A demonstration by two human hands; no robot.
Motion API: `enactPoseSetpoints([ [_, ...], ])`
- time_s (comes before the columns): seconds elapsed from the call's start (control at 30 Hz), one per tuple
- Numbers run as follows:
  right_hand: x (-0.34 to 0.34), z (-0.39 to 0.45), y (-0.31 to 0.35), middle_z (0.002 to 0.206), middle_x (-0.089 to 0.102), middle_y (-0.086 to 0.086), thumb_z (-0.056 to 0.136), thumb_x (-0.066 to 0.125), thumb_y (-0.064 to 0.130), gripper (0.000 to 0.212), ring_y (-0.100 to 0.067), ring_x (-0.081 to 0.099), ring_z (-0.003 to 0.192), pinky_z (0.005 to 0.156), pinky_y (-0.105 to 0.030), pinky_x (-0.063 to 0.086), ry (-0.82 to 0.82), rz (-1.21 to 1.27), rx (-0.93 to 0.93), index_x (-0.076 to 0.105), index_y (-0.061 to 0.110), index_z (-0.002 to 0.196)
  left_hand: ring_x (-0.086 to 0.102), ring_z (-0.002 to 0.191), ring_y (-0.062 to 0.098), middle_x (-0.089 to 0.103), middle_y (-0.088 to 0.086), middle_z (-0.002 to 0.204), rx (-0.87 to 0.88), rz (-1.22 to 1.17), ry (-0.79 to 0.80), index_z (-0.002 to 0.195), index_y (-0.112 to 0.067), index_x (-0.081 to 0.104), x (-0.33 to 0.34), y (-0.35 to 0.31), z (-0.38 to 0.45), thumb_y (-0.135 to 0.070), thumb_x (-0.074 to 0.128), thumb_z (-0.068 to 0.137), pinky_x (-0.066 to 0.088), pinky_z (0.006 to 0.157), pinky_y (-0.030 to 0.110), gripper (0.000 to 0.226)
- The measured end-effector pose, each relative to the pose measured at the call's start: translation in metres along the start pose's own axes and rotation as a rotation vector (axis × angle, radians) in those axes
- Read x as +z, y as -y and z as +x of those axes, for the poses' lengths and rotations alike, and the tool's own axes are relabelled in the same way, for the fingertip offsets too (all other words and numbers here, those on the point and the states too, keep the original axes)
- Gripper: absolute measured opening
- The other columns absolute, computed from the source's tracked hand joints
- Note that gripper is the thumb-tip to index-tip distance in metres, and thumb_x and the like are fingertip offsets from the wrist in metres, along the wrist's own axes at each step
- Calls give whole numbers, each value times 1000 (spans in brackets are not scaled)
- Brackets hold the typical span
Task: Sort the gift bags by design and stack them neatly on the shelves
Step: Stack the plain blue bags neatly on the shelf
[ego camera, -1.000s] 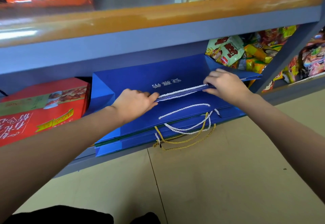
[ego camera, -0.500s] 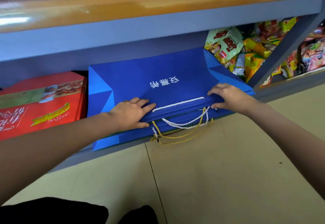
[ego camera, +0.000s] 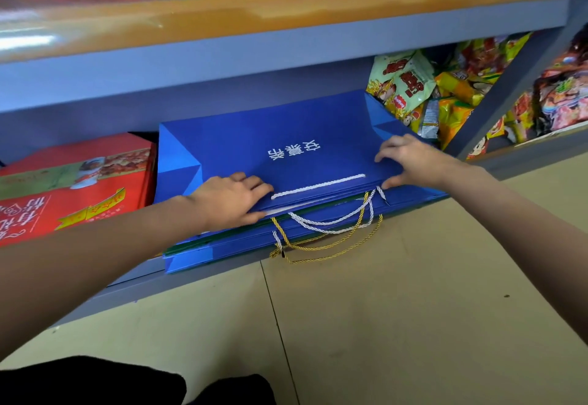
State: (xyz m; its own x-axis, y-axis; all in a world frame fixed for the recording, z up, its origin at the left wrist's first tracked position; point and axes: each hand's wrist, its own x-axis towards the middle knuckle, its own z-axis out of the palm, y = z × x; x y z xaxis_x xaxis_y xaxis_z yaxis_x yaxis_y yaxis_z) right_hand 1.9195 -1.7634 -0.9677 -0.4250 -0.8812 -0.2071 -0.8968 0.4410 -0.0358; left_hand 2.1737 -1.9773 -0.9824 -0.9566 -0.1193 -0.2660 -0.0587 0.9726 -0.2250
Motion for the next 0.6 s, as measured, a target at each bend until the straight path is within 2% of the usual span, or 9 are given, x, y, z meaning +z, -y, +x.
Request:
enactPoseSetpoints([
  [0.2,10,3,3,132,42,-5,82,68,35,57,-22,35,124,98,-33,36,28,-88,6,46,15,130,35,125,21,30,-2,142,-30,-118,16,142,-25,22,9,-2,5,-59,38,91,46,92,35,63],
  [0.33,3,4,2,130,45,-2,84,65,34,49,-20,36,123,93,-33,37,-2,-111,-32,49,17,128,36,124,22,31,-1,142,2,-81,14,143,-24,21,7,2,7,-57,34,93,45,92,35,61],
  [0.5,-10,1,-2,120,54,-7,87,62,29,37,-24,43,116,92,-39,40,-149,-88,-46,56,13,120,48,116,22,49,0,131,7,26,-146,138,-20,31,-1,13,5,-47,28,97,49,86,38,49],
  [0.6,-20,0,-3,109,59,-11,87,63,23,30,-28,49,108,87,-41,44,-324,-30,-31,61,9,113,61,98,31,60,3,118,-10,145,-217,134,-16,35,-9,17,4,-37,24,100,49,74,37,42],
])
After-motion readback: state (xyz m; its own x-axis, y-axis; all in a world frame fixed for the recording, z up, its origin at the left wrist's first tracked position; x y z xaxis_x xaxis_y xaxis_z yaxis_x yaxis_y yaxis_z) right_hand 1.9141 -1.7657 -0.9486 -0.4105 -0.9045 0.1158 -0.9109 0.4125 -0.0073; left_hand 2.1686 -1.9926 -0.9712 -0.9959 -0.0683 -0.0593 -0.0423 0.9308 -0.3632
